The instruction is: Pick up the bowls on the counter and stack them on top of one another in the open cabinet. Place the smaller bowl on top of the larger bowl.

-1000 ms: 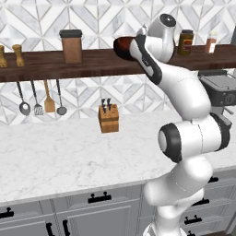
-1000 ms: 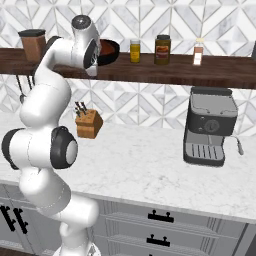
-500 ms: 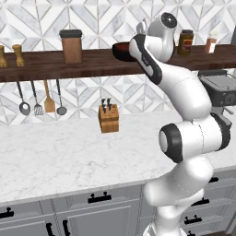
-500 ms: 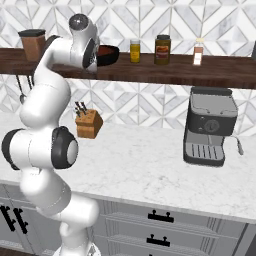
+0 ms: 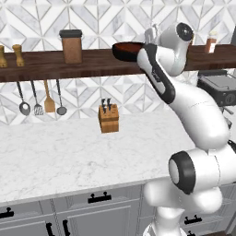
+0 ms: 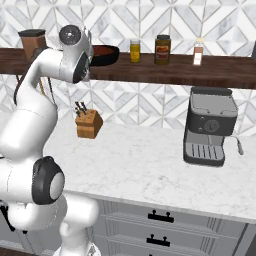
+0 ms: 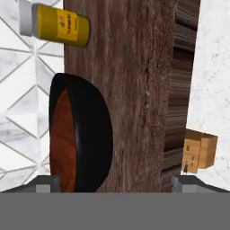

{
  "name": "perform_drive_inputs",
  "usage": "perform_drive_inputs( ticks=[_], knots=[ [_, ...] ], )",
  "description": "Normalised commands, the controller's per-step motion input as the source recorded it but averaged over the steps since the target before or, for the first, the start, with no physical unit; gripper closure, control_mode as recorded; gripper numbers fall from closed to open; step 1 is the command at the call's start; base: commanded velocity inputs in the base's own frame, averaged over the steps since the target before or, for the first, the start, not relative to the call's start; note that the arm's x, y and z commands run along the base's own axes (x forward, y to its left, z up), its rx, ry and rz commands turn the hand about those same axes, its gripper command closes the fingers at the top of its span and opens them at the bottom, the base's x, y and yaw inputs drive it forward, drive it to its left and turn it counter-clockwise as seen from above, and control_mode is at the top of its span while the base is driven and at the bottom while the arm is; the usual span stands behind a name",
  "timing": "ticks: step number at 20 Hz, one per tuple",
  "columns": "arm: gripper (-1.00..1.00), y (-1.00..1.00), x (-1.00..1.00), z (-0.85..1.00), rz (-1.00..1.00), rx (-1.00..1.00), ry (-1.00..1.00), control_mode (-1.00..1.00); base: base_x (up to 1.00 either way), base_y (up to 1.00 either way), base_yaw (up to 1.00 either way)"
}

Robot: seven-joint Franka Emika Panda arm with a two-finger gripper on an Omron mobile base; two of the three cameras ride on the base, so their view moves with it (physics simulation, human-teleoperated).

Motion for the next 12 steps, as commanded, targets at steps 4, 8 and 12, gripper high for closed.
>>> perform_drive_inputs(
  ticks=[4,8,12],
  knots=[
    [-1.0,-0.04,-1.0,-0.49,0.0,-0.06,0.18,-1.0,0.0,0.0,0.0],
    [-1.0,-0.21,-0.96,-0.99,0.0,-0.11,0.24,-1.0,0.0,0.0,0.0],
    [-1.0,-0.16,-0.52,-1.0,0.02,-0.14,0.34,-1.0,0.0,0.0,0.0]
  ],
)
